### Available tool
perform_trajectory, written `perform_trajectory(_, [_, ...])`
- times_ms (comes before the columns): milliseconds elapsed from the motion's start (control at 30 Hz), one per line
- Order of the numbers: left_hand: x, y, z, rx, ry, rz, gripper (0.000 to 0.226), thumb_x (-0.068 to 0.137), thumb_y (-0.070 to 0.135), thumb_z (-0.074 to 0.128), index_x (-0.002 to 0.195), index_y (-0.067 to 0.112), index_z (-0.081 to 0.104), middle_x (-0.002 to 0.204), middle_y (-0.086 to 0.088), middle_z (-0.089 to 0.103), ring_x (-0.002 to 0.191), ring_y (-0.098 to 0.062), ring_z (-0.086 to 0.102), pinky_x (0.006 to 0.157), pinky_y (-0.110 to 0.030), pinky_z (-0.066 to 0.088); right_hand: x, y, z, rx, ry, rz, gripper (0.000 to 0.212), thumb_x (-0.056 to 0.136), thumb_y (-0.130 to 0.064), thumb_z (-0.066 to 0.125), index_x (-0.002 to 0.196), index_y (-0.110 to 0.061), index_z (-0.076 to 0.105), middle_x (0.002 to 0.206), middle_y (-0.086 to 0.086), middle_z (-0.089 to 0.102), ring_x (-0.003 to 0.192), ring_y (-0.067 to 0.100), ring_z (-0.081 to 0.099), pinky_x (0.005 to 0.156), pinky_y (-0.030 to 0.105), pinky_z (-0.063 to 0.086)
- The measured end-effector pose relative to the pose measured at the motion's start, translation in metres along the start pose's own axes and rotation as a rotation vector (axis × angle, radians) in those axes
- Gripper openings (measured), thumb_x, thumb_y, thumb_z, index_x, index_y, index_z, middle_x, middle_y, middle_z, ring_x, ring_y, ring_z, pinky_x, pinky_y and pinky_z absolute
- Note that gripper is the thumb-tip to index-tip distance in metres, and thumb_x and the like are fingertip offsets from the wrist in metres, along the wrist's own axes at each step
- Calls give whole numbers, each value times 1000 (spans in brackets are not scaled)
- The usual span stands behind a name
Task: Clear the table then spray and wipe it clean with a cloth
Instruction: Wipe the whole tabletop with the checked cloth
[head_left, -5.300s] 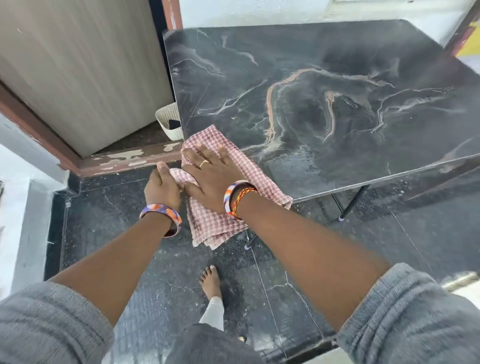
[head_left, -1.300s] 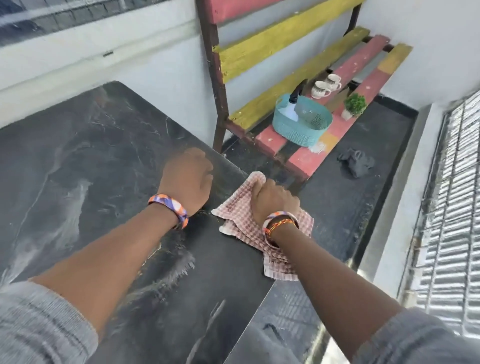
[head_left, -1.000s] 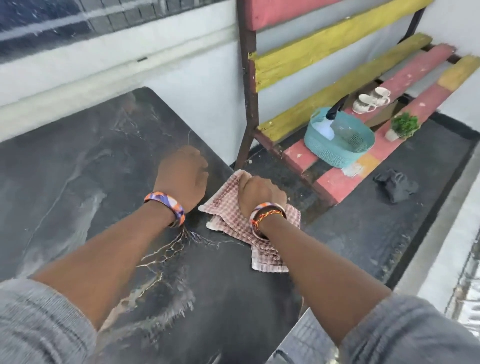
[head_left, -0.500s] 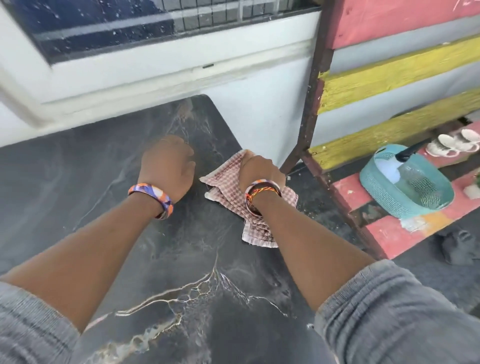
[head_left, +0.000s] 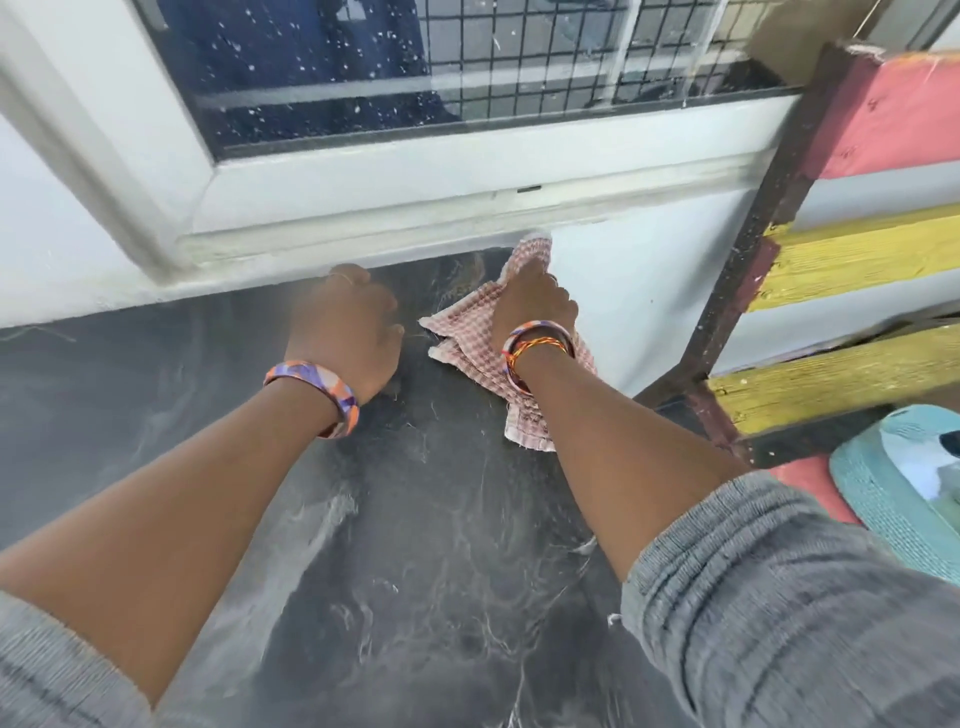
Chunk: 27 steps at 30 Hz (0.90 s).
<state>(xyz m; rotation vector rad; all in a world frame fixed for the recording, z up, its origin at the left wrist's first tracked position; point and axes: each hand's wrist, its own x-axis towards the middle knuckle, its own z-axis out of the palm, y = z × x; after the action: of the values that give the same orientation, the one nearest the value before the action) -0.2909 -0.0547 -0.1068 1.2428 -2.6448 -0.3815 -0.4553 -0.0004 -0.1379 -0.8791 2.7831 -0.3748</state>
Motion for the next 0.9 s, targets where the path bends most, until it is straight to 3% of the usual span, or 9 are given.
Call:
perform_trajectory(100, [0,-19,-6,16,10,-26,32,87,21,54,118,13,58,139,-10,40,123,-33,44,106,-40,30,16,-13,0,-89,-60,-163,62,93,-7,41,149,-2,15,156,20,17,142,36,24,114,43,28])
perform_trajectory(200, [-4,-35,-11,22,14,-52,32,87,21,55,118,13,59,140,-10,40,123,-33,45,106,-40,29,27,-22,3,-200,-67,-301,60,95,-10,39,150,-5,14,159,12,14,145,36,12,119,46,17])
perform_trajectory(467, [-14,-70,-26,29,41,-108,29,87,21,54,114,14,62,138,-9,45,123,-33,45,106,-40,31,19,-36,12,-201,-58,-452,49,99,-18,33,146,-5,27,156,12,25,144,35,17,120,45,12])
perform_trajectory(900, [-55,-190,-68,72,118,-275,26,87,13,47,107,12,64,125,-10,57,116,-35,49,99,-40,33,-69,-190,69,-87,-71,-782,44,97,-14,40,140,-8,40,149,8,37,140,25,29,119,35,16])
